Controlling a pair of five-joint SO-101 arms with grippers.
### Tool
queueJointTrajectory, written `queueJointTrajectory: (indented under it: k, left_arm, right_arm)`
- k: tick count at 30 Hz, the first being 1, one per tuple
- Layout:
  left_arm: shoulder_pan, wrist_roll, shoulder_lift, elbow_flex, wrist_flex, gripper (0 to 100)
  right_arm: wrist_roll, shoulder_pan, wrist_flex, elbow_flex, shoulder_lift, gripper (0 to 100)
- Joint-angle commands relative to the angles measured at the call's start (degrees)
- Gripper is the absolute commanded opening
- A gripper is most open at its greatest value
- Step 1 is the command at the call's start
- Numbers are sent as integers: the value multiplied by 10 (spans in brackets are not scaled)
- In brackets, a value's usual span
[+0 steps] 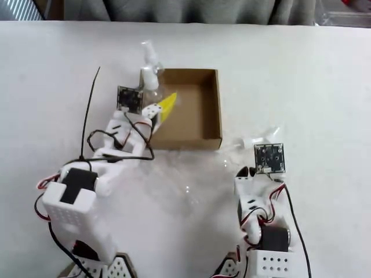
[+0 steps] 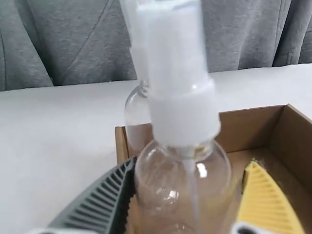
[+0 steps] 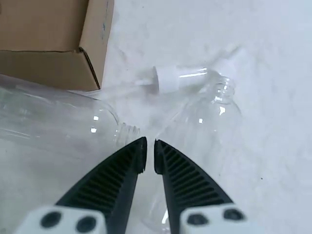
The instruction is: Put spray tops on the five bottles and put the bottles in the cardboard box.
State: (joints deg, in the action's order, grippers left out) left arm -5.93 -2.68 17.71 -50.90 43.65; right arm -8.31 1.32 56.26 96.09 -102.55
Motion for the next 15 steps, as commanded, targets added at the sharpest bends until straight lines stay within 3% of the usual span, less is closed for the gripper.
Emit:
queueJointTrajectory:
  k: [1,6,10,15]
  left_arm:
    - [8,7,-61,-16,-14,329]
    - [8,7,-132,-58,-57,329]
    - [8,9,-189,-93,-137,325]
    - [9,58,-265,-140,-212,325]
  right_arm:
    - [-5,8,-4,7,-7,20]
    - [-4,8,-3,7,-7,20]
    - [-4,8,-3,7,-7,20]
    - [-4,8,-3,7,-7,20]
